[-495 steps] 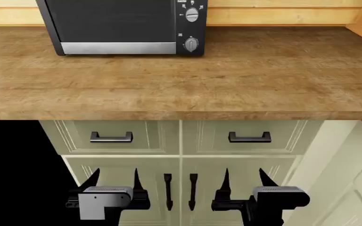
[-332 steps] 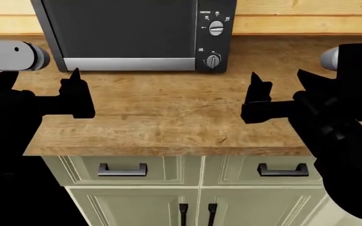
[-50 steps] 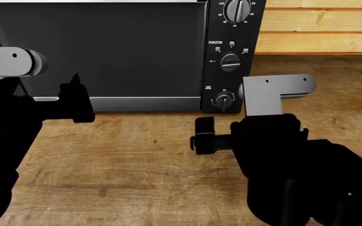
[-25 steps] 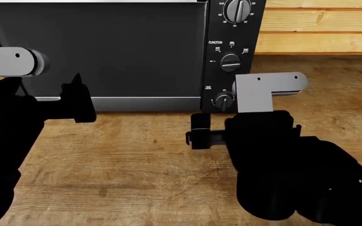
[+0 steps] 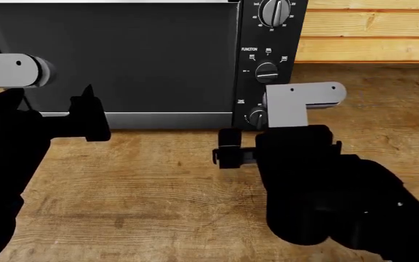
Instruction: Turn on the toaster oven by setting the timer.
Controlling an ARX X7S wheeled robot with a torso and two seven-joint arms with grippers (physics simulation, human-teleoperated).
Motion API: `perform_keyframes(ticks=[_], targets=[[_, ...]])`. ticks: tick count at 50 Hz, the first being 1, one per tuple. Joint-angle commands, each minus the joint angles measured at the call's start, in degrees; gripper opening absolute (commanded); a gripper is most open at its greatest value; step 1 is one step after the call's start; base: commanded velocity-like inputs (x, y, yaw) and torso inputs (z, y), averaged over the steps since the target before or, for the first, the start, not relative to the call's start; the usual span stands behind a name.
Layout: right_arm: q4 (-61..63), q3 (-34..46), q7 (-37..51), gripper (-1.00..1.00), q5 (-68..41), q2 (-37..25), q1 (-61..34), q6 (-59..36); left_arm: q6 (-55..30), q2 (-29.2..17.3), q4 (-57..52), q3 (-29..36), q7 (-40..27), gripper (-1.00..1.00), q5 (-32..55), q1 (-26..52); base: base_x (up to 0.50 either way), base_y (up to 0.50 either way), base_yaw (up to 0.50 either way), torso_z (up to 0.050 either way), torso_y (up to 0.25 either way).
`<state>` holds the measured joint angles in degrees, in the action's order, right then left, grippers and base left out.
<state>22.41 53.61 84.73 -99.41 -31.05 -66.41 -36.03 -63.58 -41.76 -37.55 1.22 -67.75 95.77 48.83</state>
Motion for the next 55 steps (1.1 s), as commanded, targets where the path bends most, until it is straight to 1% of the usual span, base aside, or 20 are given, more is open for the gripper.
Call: perform_keyframes(ticks=[1,55], targets=[[-1.0,0.9,-1.6,1.0,2.8,0.6,0.1,0.2,0.5,-0.3,-0.1,0.1,0.1,1.0,0.0,-0.2,0.0,0.0,0.0,0.0,0.0],[-8.6,3.4,-7.0,1.0,8.4,2.8,-0.2,0.4,2.0,-0.9,0.3,2.1,0.5,1.0,-0.7,0.1,0.0,0.0,0.0,0.0,0.0]])
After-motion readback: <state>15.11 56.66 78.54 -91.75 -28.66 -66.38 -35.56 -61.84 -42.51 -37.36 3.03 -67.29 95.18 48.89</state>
